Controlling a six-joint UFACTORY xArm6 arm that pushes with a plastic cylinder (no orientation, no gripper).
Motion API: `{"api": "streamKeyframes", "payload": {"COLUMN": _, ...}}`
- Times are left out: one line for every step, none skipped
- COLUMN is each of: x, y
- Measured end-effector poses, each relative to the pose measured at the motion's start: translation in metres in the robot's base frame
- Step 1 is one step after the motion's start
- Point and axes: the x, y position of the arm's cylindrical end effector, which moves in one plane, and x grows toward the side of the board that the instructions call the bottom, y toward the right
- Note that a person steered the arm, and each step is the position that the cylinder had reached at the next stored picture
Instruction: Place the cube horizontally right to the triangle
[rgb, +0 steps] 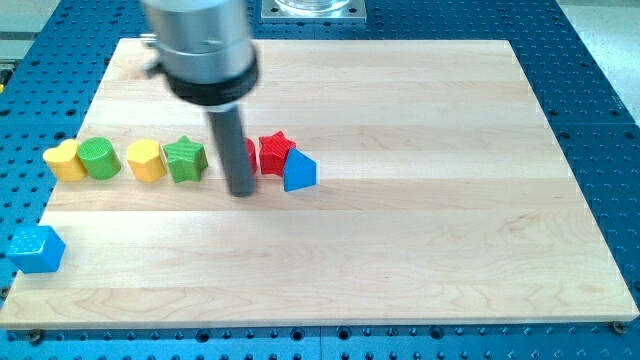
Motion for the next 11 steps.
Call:
{"api": "streamKeyframes", "payload": {"x": 0.000, "y": 0.067}}
{"api": "streamKeyframes", "payload": {"x": -0.006, "y": 0.108}}
{"api": "streamKeyframes", "payload": {"x": -0.037, "y": 0.104}}
{"api": "streamKeyframes", "payload": {"x": -0.036, "y": 0.087}}
{"api": "streamKeyframes", "payload": {"x": 0.040, "y": 0.084}}
{"api": "streamKeyframes", "payload": {"x": 0.111, "y": -0.065}}
{"api": "streamKeyframes", "payload": {"x": 0.145, "y": -0.202}}
{"api": "streamKeyframes", "payload": {"x": 0.141, "y": -0.244}}
{"api": "streamKeyframes", "payload": {"x": 0.132, "y": -0.243}}
{"api": "streamKeyframes", "payload": {"x": 0.098, "y": -0.243}}
{"api": "streamKeyframes", "payload": {"x": 0.074, "y": -0.233}}
